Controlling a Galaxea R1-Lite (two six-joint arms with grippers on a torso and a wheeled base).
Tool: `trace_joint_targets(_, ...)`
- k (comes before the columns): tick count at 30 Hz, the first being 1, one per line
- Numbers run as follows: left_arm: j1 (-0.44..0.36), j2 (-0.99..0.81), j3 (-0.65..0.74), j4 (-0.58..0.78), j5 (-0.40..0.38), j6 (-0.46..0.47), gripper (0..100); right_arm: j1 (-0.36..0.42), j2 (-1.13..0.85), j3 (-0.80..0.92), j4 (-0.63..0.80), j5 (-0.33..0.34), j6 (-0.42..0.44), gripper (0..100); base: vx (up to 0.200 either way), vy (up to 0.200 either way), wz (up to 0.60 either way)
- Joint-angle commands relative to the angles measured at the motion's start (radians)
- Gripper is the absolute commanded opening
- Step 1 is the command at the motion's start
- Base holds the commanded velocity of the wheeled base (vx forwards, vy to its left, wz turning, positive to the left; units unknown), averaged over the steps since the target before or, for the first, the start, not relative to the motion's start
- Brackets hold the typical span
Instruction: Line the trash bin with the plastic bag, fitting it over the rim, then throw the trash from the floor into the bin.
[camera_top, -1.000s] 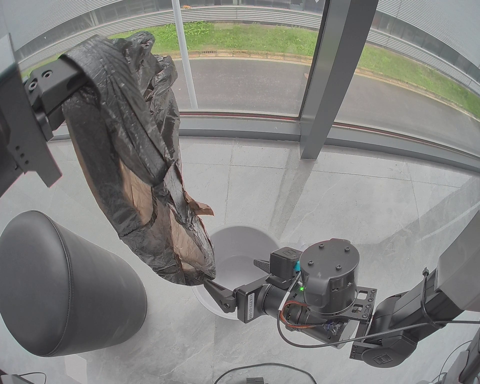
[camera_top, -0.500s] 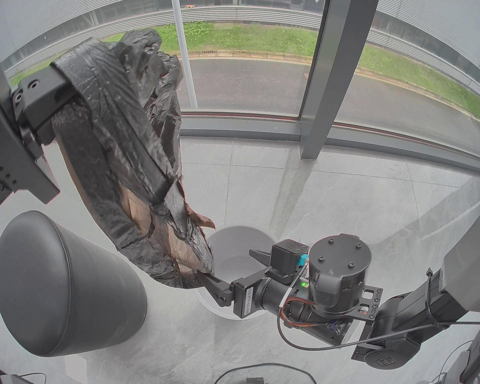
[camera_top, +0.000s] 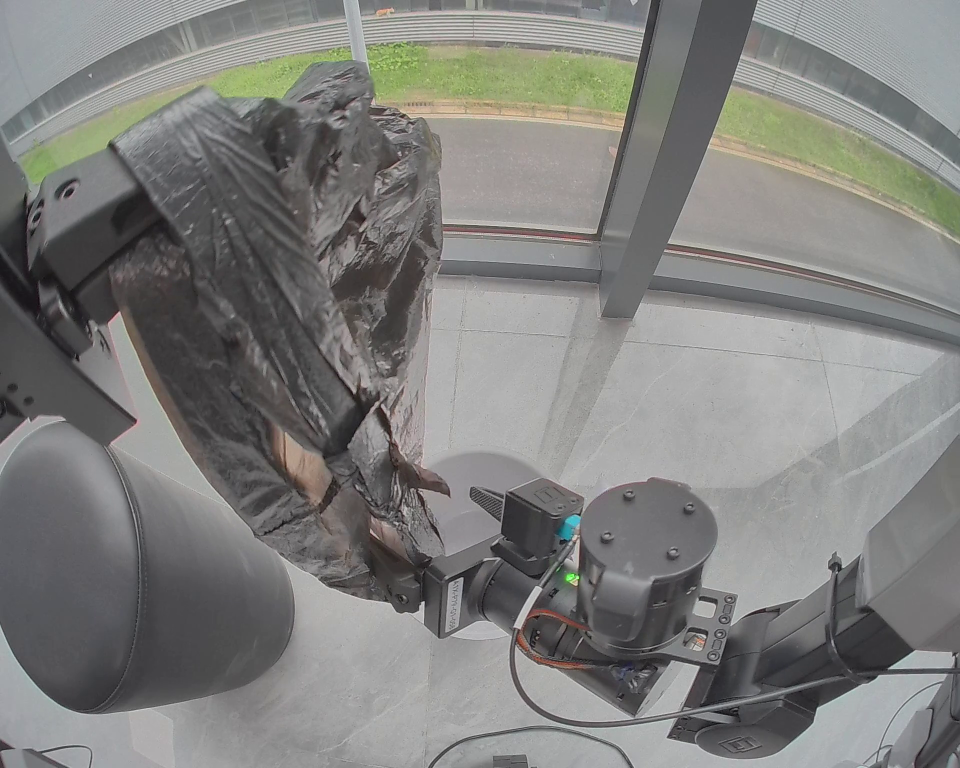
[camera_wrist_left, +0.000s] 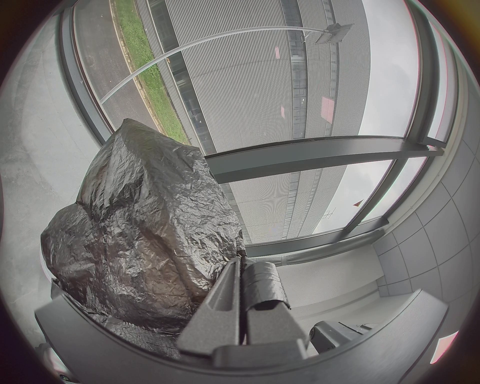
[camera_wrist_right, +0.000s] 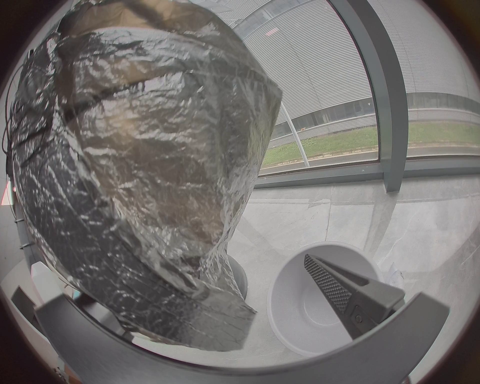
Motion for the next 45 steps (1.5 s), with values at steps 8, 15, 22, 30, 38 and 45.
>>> trace_joint_targets(8,-0.003,-0.006,0.002,0.0,-0.001,-0.001,0,-0.003,0.039,-0.026,-0.001,-0.011,-0.007,0,0.0,0.0,0.0)
trace_joint_targets(15,-0.003,-0.004,0.016,0.0,-0.002,-0.002,0,-0.004,0.031,-0.023,-0.004,-0.012,-0.006,0,0.0,0.0,0.0)
trace_joint_targets(22,0.007,-0.004,0.018,0.0,-0.001,-0.002,0,-0.004,0.019,-0.012,-0.019,-0.026,-0.009,0,0.0,0.0,0.0)
trace_joint_targets(30,0.128,0.006,0.073,-0.002,-0.082,-0.004,0,-0.067,-0.158,0.019,0.185,-0.005,0.086,0,0.0,0.0,0.0)
trace_joint_targets(38,0.253,0.034,0.208,-0.091,-0.326,-0.028,0,-0.244,-0.492,-0.09,0.777,0.474,0.362,0,0.0,0.0,0.0)
trace_joint_targets(45,0.261,0.032,0.346,-0.212,-0.476,-0.028,0,-0.371,-0.506,-0.136,0.969,0.652,0.427,0,0.0,0.0,0.0)
